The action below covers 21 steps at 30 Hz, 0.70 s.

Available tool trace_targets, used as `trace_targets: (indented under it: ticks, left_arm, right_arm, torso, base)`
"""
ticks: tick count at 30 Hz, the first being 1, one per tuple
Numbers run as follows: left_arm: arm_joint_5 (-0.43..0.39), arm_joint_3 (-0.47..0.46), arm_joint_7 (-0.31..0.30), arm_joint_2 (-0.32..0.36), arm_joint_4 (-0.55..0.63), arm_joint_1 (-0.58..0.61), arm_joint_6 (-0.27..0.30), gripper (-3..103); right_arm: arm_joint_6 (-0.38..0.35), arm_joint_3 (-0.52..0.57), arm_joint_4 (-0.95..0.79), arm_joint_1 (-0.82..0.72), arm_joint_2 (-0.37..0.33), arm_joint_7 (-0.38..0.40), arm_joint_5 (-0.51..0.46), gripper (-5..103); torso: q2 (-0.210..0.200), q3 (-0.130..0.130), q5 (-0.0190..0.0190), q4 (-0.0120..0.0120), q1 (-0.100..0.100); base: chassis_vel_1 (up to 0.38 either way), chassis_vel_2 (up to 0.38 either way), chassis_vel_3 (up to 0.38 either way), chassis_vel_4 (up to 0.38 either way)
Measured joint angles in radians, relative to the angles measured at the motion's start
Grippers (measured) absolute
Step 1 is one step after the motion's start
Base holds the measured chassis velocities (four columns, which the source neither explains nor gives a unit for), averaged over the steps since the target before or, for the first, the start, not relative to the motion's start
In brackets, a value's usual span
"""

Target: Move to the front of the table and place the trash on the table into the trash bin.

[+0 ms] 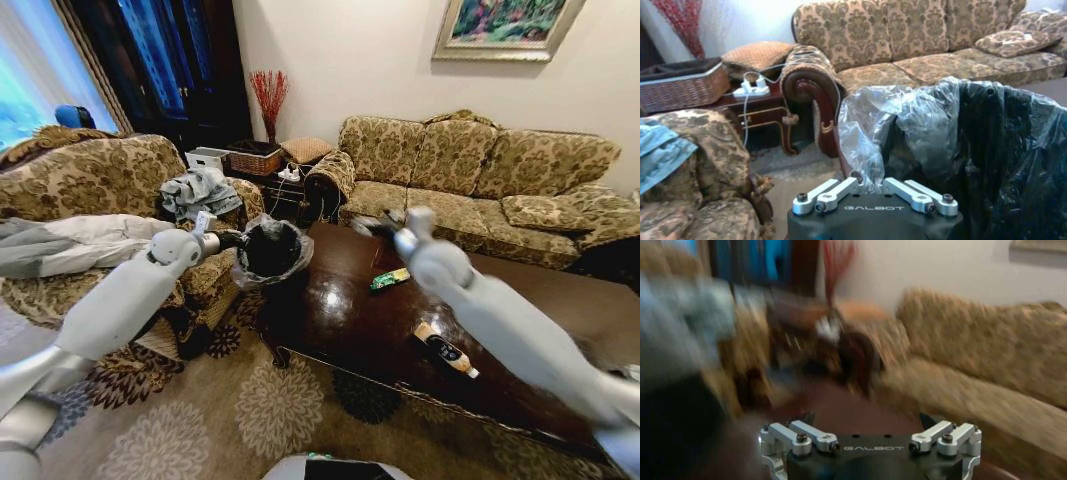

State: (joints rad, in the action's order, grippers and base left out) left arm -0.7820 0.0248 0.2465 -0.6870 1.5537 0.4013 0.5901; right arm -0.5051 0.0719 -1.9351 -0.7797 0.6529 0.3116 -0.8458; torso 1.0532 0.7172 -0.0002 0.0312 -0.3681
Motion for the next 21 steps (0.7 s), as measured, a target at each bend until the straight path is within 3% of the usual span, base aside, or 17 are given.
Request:
trace_targets:
  ticks: [1, 3, 8, 13, 21]
  left_arm:
    - [0.000, 0.000, 0.000, 0.000, 0.000, 0.000, 0.000, 2]
    - [0.003, -0.015, 0.002, -0.003, 0.025, 0.026, -0.001, 2]
    - [0.016, -0.047, -0.013, -0.033, 0.069, 0.067, -0.002, 2]
    - [0.021, -0.065, -0.015, -0.038, 0.086, 0.102, -0.011, 2]
    - [0.038, -0.074, -0.017, -0.029, 0.108, 0.130, -0.003, 2]
  right_arm:
    - [0.000, 0.000, 0.000, 0.000, 0.000, 0.000, 0.000, 100]
    - [0.036, 0.108, 0.030, -0.205, -0.006, -0.009, 0.104, 100]
    - [0.053, 0.216, 0.046, -0.345, 0.025, 0.003, 0.120, 100]
    - [0.062, 0.206, -0.001, -0.318, 0.073, 0.048, 0.087, 100]
    - [0.059, 0.172, -0.017, -0.258, 0.077, 0.028, 0.063, 100]
  torso:
    - [0.000, 0.000, 0.0000, 0.0000, 0.000]
    - [0.000, 0.000, 0.0015, 0.0008, 0.000]
    - [0.000, 0.000, 0.0003, 0.0009, 0.000]
    - [0.000, 0.000, 0.0005, 0.0012, 0.000]
    - [0.000, 0.000, 0.0001, 0.0015, 0.000]
  base:
    - [0.000, 0.000, 0.000, 0.000]
    - [0.000, 0.000, 0.000, 0.000]
    - [0.000, 0.000, 0.000, 0.000]
    - [0.000, 0.000, 0.000, 0.000]
    - [0.000, 0.000, 0.000, 0.000]
